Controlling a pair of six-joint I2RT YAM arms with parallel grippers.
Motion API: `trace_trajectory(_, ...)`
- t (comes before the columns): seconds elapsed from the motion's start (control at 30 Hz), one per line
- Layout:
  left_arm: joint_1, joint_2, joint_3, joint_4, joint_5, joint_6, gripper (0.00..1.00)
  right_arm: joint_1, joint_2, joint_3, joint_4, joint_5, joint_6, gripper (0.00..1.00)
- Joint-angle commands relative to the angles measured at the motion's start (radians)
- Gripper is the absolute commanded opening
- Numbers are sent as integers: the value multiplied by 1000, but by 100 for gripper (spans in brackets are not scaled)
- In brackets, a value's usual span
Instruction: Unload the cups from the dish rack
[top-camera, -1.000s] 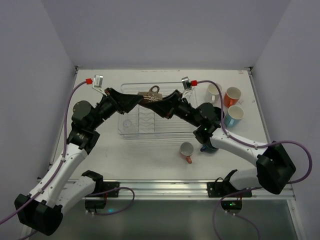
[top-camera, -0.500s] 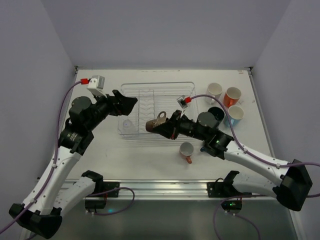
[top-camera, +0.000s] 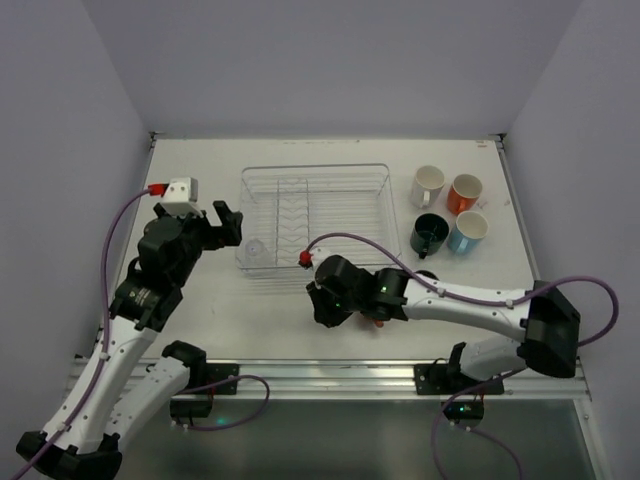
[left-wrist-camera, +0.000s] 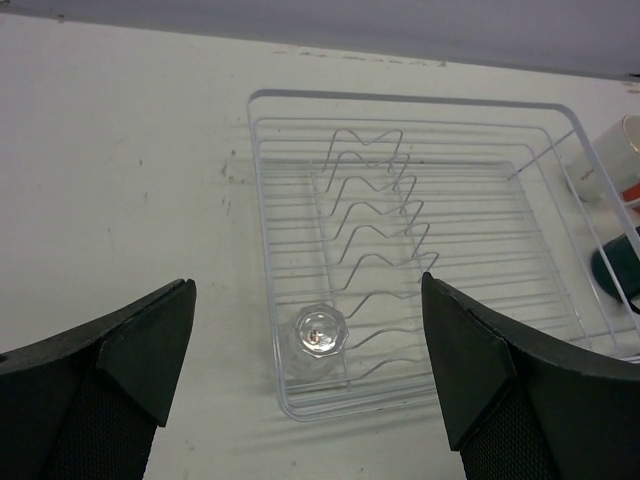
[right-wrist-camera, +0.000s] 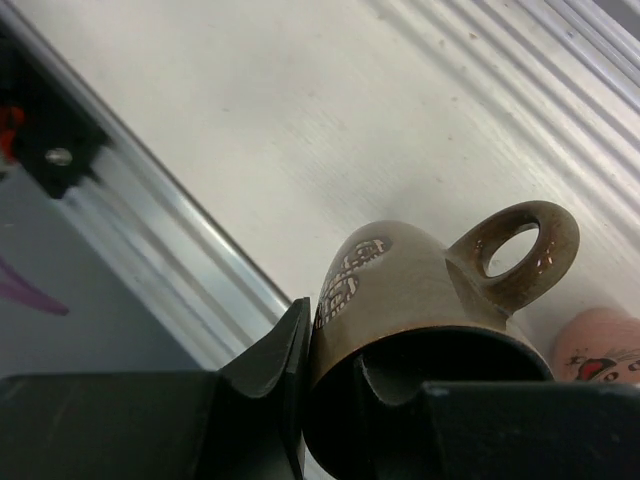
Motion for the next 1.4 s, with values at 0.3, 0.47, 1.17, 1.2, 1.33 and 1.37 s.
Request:
trace_trajectory(0.3,1,-20,-37,28,-80,46,100,44,305,235,-172,219,-90,0)
trace_trajectory(0.47,4,-13,-31,12,-117,43,100,44,370,223,-141,216,-83,0)
trace_trajectory(1.17,8,194,32,-27,124,-43,97,44,57,161,-93,184,-86,71)
trace_trajectory(1.2,8,216,32,-27,139,-56,96,44,39,154,-90,185,-84,71)
trace_trajectory(1.33,-6,281,46,-43,155,-54,93,42,-70,112,-81,205,-90,71)
trace_trajectory(1.37,-14,298,51,-49,152,-51,92,42,-84,105,-80,210,-89,71)
